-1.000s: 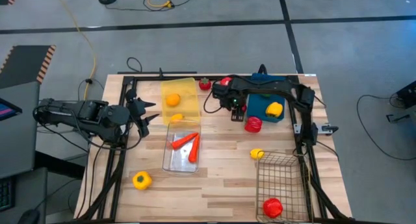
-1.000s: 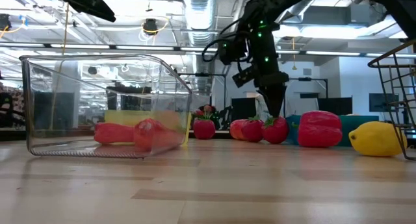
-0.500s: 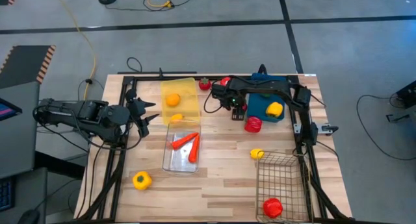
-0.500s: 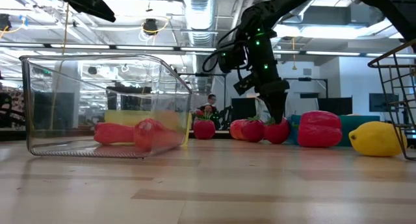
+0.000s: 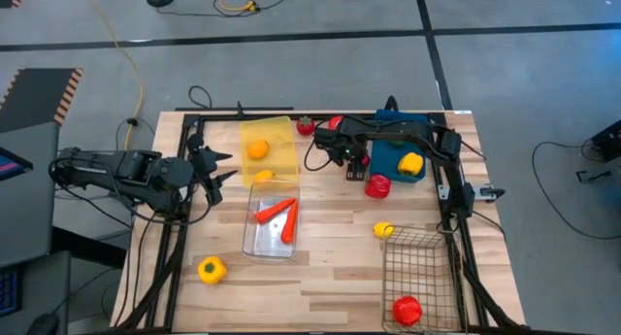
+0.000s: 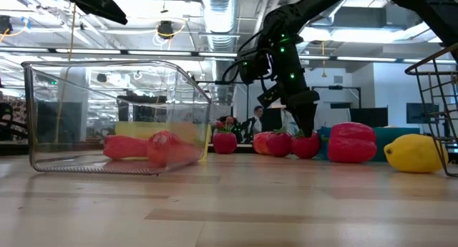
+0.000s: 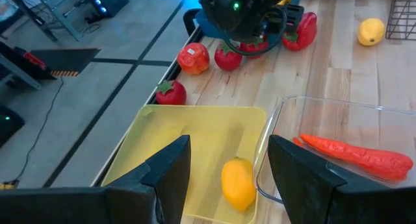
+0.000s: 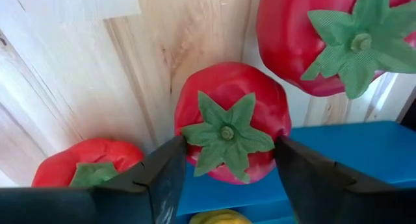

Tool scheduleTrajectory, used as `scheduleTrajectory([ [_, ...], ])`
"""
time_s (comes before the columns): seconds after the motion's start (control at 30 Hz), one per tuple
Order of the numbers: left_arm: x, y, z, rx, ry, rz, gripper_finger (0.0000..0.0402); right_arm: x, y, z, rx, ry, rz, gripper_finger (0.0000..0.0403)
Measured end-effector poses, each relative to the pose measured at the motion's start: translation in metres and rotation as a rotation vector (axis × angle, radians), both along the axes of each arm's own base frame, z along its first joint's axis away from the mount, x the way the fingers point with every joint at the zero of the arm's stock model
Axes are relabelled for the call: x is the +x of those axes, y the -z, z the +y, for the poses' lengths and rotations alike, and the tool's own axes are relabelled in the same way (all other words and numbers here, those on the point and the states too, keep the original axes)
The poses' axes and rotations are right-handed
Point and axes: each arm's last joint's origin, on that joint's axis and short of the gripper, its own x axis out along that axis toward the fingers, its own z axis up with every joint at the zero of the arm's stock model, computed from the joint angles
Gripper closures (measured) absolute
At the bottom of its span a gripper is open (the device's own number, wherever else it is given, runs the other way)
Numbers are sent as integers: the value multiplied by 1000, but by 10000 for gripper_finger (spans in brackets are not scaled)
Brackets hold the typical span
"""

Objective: Sort produce into baskets
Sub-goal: Put the middle red tomato into the wire basket

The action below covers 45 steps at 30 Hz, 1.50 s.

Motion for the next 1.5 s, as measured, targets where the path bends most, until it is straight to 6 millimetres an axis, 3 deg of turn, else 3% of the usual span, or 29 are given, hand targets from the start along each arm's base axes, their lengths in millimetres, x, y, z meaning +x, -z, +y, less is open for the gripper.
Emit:
scheduleTrajectory([
  [0.3, 0, 0, 0, 0, 0, 0, 208, 0, 0, 0, -3, 0, -4, 204],
  [0.57, 0, 0, 0, -1, -1, 0, 208, 0, -1, 0, -1, -1, -5, 207],
  [0.93, 0, 0, 0, 4, 3, 3, 208, 20, -26, 9, 8, -33, -90, 211],
  [1.3, 0, 0, 0, 8, 5, 5, 208, 21, -33, 11, 13, -36, -88, 277],
  [1.5, 0, 0, 0, 9, 6, 6, 208, 21, -34, 11, 6, -38, -86, 286],
])
